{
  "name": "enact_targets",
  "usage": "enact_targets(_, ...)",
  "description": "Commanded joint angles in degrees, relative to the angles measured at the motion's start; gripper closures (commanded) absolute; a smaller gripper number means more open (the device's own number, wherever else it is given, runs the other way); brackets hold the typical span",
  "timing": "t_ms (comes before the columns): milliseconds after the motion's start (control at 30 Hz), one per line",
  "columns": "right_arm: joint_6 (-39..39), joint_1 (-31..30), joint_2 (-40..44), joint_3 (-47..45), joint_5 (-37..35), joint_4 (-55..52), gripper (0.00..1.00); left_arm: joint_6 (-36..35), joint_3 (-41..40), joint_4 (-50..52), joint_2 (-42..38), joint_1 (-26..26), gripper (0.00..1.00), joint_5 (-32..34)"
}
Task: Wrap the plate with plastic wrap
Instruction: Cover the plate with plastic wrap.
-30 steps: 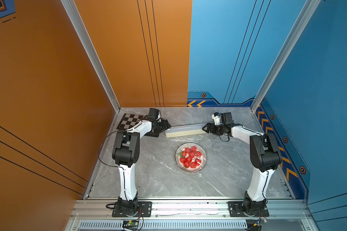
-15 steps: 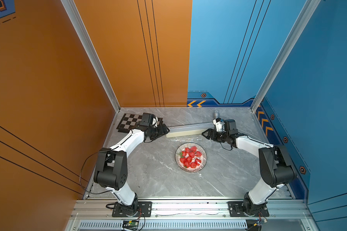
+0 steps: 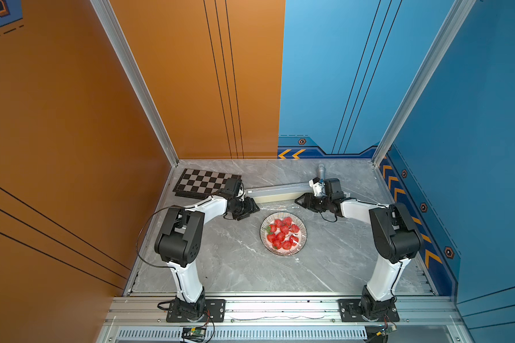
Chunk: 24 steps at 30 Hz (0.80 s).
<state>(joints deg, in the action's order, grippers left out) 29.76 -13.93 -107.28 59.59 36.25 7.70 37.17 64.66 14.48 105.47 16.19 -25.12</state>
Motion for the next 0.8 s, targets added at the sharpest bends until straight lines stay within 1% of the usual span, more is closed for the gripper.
enact_targets(0,-0.8,-0.4,-0.9,1.6,-0.3,0.1,0.56,-0.6,-0.2,-1.1,0.7,0.2,0.58,0.9)
enact_targets(33,-1.1,-0.4,-1.2,1.8,-0.4,-0.5,0.6,-0.7,-0.2,-1.1,1.0,0.3,0.64,1.0)
enact_targets(100,-2.1,-0.4,-1.8,2.7,-0.6,-2.1,0.74,-1.0,0.1,-1.2,1.7,0.3,0.76,1.0)
enact_targets(200,-3.5,-0.4,-2.1,3.1,-1.6,-4.2,0.96,-1.2,-0.2,-1.1,2.5,0.4,0.86,1.0)
enact_targets(233,-4.0,-0.3,-2.1,3.0,-2.2,-5.0,1.0,-1.2,-0.2,-1.1,2.7,0.6,0.89,0.9)
enact_targets(333,-6.4,-0.3,-1.5,3.1,-4.9,-8.3,1.0,-1.4,-0.7,-1.1,3.1,1.3,0.94,0.9)
enact_targets(433,-8.2,-0.3,-1.0,2.5,-6.2,-10.8,1.0,-1.3,-1.1,-1.1,3.3,2.2,0.95,0.9)
enact_targets(767,-9.1,-0.2,1.7,-3.2,-5.8,-11.1,1.0,-0.5,-5.0,-1.1,2.6,5.5,0.97,-0.6)
